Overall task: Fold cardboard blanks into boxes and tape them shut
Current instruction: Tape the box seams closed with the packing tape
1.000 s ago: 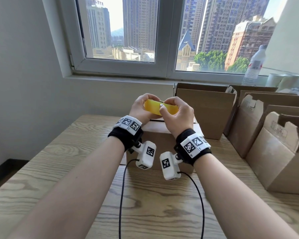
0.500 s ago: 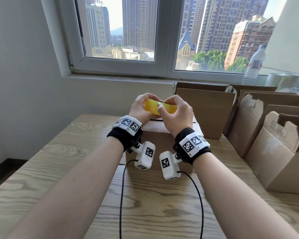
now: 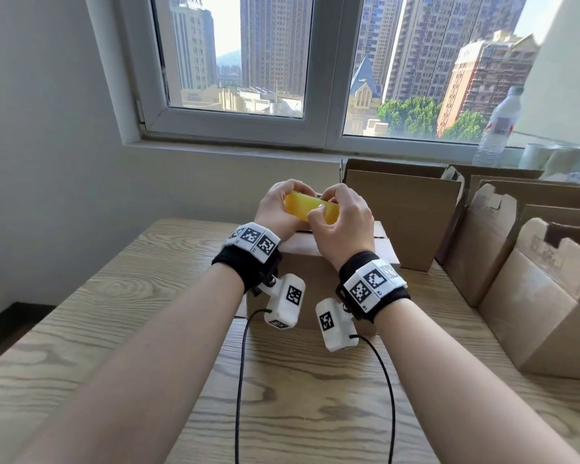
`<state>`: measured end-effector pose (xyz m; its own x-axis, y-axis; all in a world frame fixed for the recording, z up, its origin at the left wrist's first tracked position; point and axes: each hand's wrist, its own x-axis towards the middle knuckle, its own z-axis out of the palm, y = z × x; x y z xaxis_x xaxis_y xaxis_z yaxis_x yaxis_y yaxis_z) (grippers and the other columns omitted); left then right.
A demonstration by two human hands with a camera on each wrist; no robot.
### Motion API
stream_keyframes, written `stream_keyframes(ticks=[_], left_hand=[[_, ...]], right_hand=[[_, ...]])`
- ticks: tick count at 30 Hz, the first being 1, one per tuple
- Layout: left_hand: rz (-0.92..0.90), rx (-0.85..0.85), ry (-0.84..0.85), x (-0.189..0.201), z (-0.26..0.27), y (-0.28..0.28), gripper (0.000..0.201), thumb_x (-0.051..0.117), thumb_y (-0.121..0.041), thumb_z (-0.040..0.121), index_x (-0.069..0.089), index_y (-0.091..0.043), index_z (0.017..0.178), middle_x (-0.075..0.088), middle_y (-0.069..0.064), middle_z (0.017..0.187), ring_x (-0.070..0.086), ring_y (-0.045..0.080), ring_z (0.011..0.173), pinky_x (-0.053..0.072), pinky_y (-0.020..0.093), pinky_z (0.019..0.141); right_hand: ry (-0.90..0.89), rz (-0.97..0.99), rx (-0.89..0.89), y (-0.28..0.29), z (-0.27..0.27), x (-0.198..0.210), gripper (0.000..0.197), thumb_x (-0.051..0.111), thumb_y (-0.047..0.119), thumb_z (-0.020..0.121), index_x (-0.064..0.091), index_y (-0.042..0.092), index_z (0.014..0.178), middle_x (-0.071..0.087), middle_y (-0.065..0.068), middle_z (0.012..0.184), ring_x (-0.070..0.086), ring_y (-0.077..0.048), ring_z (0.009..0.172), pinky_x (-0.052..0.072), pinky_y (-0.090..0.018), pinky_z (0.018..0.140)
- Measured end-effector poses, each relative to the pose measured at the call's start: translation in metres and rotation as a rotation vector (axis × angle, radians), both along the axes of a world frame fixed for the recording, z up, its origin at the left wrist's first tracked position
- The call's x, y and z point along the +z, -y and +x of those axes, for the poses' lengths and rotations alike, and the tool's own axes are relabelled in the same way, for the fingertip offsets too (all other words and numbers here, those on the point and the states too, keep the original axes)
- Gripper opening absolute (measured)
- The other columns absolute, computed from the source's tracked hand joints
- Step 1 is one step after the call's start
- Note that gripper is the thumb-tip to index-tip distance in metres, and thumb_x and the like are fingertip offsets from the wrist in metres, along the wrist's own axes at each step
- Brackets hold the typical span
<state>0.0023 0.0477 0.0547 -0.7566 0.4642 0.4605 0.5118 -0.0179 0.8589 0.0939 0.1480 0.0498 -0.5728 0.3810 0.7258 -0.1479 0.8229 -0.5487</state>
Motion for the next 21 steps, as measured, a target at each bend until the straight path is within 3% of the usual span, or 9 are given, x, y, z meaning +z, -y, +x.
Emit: stream_keyframes(ticks=[5,8,11,14,16,18,20,21], left_hand=[[0.008,-0.012,0.031,0.000,-0.002,-0.001,0.048,0.085,-0.030,0.042,0.068,-0.036,0.086,0.064,0.010,0.113,0.066,0.027,0.098,0.057,0.049,0.085],[0.051,-0.035,0.068,0.001,-0.002,0.001,0.050,0.087,-0.020,0.050,0.065,-0.032,0.094,0.064,0.010,0.111,0.064,0.022,0.092,0.056,0.046,0.086],[0.059,-0.010,0.144,0.006,-0.001,0.001,0.058,0.086,-0.032,0.053,0.058,-0.030,0.103,0.062,0.007,0.113,0.062,0.024,0.104,0.056,0.046,0.089],[0.109,-0.084,0.306,0.011,0.002,0.001,0.057,0.078,-0.034,0.057,0.053,-0.027,0.108,0.062,0.012,0.118,0.062,0.028,0.112,0.056,0.045,0.089],[0.107,-0.107,0.300,0.011,0.004,0.001,0.050,0.071,-0.033,0.064,0.053,-0.026,0.111,0.063,0.013,0.118,0.063,0.027,0.110,0.056,0.041,0.086],[0.115,-0.102,0.272,0.010,0.005,0.001,0.048,0.073,-0.037,0.065,0.056,-0.030,0.110,0.065,0.011,0.115,0.065,0.024,0.108,0.058,0.041,0.083],[0.136,-0.097,0.260,0.008,0.006,0.001,0.055,0.080,-0.044,0.061,0.060,-0.031,0.111,0.067,0.008,0.111,0.067,0.021,0.104,0.060,0.041,0.079],[0.138,-0.097,0.253,0.007,0.006,0.001,0.062,0.083,-0.048,0.057,0.062,-0.029,0.112,0.069,0.007,0.108,0.068,0.020,0.101,0.061,0.042,0.077]], right_hand=[[0.013,-0.040,0.037,-0.002,-0.002,0.001,0.030,0.046,0.031,0.083,0.063,0.010,0.096,0.056,0.003,0.090,0.051,-0.019,0.089,0.035,-0.028,0.075],[-0.049,-0.224,0.071,-0.007,-0.003,0.004,0.040,0.039,0.038,0.093,0.067,0.011,0.099,0.058,0.002,0.095,0.052,-0.014,0.093,0.034,-0.024,0.077],[-0.140,-0.440,0.116,-0.012,0.000,0.008,0.046,0.034,0.045,0.099,0.067,0.018,0.116,0.055,0.003,0.112,0.051,-0.008,0.105,0.035,-0.014,0.087],[-0.124,-0.582,0.189,-0.017,-0.003,0.010,0.042,0.037,0.052,0.101,0.056,0.028,0.131,0.049,0.001,0.131,0.048,-0.010,0.121,0.036,-0.027,0.104],[-0.096,-0.641,0.235,-0.015,-0.003,0.011,0.047,0.041,0.069,0.091,0.055,0.040,0.125,0.055,0.001,0.133,0.052,-0.015,0.124,0.040,-0.041,0.109],[-0.090,-0.704,0.226,-0.017,-0.003,0.012,0.052,0.044,0.079,0.082,0.058,0.043,0.118,0.062,0.002,0.126,0.057,-0.017,0.120,0.043,-0.049,0.107],[-0.118,-0.776,0.207,-0.021,-0.001,0.014,0.054,0.045,0.078,0.084,0.062,0.035,0.112,0.068,0.004,0.113,0.063,-0.014,0.111,0.045,-0.048,0.105],[-0.137,-0.814,0.208,-0.024,-0.001,0.014,0.046,0.045,0.073,0.088,0.063,0.035,0.105,0.069,0.007,0.105,0.064,-0.010,0.104,0.046,-0.045,0.105]])
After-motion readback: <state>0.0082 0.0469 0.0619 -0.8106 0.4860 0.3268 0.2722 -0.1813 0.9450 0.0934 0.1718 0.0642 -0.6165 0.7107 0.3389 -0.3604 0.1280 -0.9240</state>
